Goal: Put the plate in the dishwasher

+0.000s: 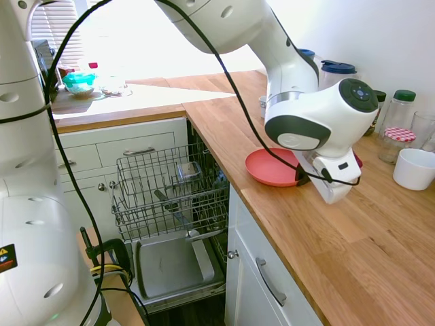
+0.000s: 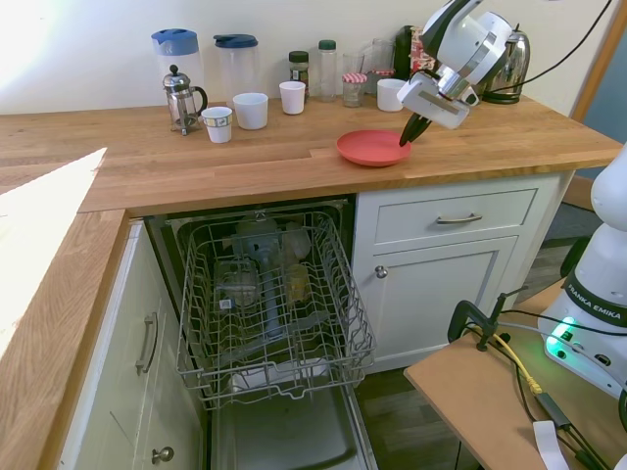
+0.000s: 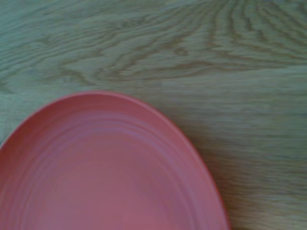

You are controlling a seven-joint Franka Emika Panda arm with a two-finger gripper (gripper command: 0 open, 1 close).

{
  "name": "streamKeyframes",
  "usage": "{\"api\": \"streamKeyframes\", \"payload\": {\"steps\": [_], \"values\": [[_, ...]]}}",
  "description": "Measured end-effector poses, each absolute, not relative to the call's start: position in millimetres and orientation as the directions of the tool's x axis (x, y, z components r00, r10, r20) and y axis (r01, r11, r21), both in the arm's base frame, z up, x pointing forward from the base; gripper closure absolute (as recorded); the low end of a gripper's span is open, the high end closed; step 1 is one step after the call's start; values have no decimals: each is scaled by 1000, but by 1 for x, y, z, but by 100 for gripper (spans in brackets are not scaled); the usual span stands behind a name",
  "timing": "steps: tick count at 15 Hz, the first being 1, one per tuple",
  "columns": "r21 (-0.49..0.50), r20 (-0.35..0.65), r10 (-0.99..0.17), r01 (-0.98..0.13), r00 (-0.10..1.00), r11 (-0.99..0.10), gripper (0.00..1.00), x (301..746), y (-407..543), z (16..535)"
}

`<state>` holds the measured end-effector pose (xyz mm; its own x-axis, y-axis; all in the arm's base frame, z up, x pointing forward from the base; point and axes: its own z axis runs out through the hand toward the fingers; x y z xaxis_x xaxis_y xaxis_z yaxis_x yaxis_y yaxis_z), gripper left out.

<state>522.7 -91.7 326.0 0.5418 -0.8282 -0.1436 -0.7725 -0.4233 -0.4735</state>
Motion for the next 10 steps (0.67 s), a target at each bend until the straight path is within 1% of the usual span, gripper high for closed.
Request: {"api": "streamKeyframes", "payload": {"steps": [2,5,8,10], "values": [[-483,-89,-807,-734,583,-477,100,520,-75,354],[-473,33,-775,-673,631,-569,100,513,-34,429],[-392,181,-705,-607,686,-692,100,495,51,503],[-318,271,-622,-541,735,-778,100,477,130,547]]}}
